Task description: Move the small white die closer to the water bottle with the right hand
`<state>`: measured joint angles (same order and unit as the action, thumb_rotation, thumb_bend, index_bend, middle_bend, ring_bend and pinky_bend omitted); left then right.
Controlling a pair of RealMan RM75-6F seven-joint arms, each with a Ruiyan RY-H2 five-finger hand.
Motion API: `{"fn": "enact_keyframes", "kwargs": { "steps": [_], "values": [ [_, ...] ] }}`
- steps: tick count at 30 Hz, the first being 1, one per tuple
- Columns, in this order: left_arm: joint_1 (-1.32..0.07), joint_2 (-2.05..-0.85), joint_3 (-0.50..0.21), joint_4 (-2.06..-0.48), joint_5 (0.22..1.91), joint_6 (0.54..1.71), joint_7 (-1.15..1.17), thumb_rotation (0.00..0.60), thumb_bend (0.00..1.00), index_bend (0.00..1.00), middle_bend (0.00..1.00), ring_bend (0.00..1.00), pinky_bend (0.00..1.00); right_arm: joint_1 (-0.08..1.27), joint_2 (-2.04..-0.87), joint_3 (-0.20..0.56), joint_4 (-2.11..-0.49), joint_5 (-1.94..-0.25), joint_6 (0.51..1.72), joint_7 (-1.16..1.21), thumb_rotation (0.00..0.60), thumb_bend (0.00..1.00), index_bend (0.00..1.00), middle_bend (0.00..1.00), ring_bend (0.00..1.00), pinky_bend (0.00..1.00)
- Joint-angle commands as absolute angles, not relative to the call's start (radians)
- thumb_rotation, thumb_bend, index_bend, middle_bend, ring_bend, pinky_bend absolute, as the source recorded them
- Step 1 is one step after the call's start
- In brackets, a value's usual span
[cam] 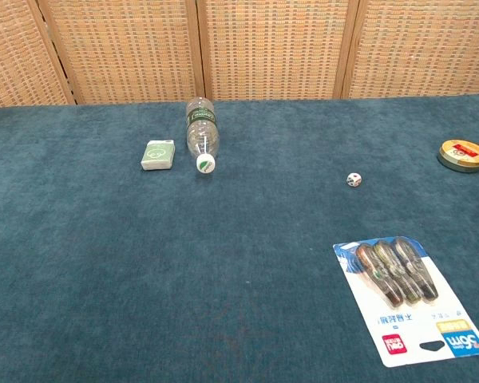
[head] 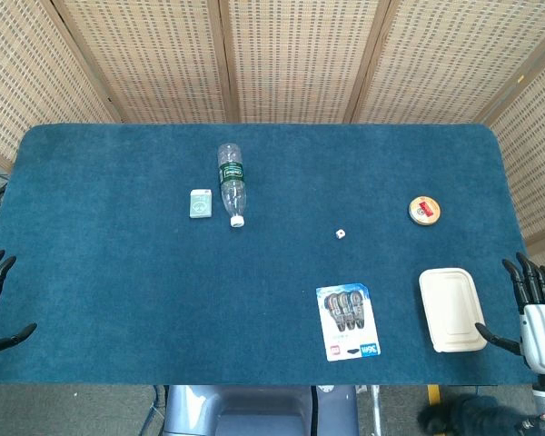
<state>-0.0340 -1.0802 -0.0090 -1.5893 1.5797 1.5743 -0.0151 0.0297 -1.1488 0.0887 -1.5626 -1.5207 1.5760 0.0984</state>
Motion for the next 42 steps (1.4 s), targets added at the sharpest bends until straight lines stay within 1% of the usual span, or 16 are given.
{"fn": "enact_keyframes", "kwargs": {
  "steps": [1,7,12,17,20,22,26,28,31,35,37,42],
  "values": [
    [-0.034,-1.08,-0.009,-1.589,1.578,1.574,-0.015,0.6,0.0,0.0,0.0,0.0,0.0,0.032,-1.149,0.086,-1.563,-1.522,1.57,0.098,0.6,0.0,0.0,0.0,0.0,0.0],
    [-0.033,-1.079,-0.009,-1.589,1.579,1.575,-0.019,0.6,0.0,0.0,0.0,0.0,0.0,0.044,-1.156,0.078,-1.558,-1.527,1.543,0.092,0.6,0.0,0.0,0.0,0.0,0.0],
    [-0.038,-1.078,-0.01,-1.59,1.578,1.565,-0.018,0.6,0.0,0.0,0.0,0.0,0.0,0.091,-1.172,0.084,-1.548,-1.543,1.485,0.091,0.6,0.0,0.01,0.0,0.0,0.0],
    [-0.047,-1.079,-0.02,-1.591,1.559,1.55,-0.017,0.6,0.0,0.0,0.0,0.0,0.0,0.216,-1.158,0.126,-1.526,-1.575,1.362,0.123,0.6,0.0,0.13,0.0,0.0,0.0],
    [-0.051,-1.08,-0.03,-1.594,1.543,1.543,-0.013,0.6,0.0,0.0,0.0,0.0,0.0,0.312,-1.162,0.179,-1.503,-1.585,1.297,0.161,0.6,0.04,0.21,0.0,0.0,0.0],
    [-0.054,-1.08,-0.033,-1.597,1.536,1.539,-0.009,0.6,0.0,0.0,0.0,0.0,0.0,0.361,-1.178,0.202,-1.48,-1.588,1.264,0.177,0.6,0.08,0.26,0.0,0.0,0.0],
    [-0.06,-1.083,-0.039,-1.598,1.518,1.523,-0.003,0.6,0.0,0.0,0.0,0.0,0.0,0.492,-1.238,0.237,-1.406,-1.555,1.117,0.268,0.6,0.18,0.36,0.05,0.0,0.04],
    [-0.063,-1.082,-0.044,-1.598,1.506,1.514,-0.003,0.6,0.0,0.0,0.0,0.0,0.0,0.539,-1.272,0.243,-1.36,-1.542,1.06,0.29,0.6,0.22,0.38,0.06,0.0,0.05],
    [-0.071,-1.08,-0.054,-1.596,1.477,1.493,-0.008,0.6,0.0,0.0,0.0,0.0,0.0,0.626,-1.348,0.239,-1.264,-1.522,0.95,0.317,0.6,0.26,0.39,0.07,0.0,0.05],
    [-0.079,-1.08,-0.064,-1.595,1.453,1.476,-0.003,0.6,0.0,0.0,0.0,0.0,0.0,0.693,-1.424,0.229,-1.173,-1.512,0.883,0.31,0.6,0.27,0.4,0.07,0.0,0.05],
    [-0.085,-1.081,-0.068,-1.594,1.44,1.461,0.003,0.6,0.0,0.0,0.0,0.0,0.0,0.724,-1.461,0.225,-1.131,-1.5,0.847,0.296,0.6,0.29,0.4,0.07,0.0,0.05],
    [-0.096,-1.084,-0.075,-1.593,1.411,1.434,0.015,0.6,0.0,0.0,0.0,0.0,0.0,0.777,-1.521,0.213,-1.064,-1.476,0.784,0.257,0.6,0.32,0.4,0.07,0.0,0.05]
  ]
}}
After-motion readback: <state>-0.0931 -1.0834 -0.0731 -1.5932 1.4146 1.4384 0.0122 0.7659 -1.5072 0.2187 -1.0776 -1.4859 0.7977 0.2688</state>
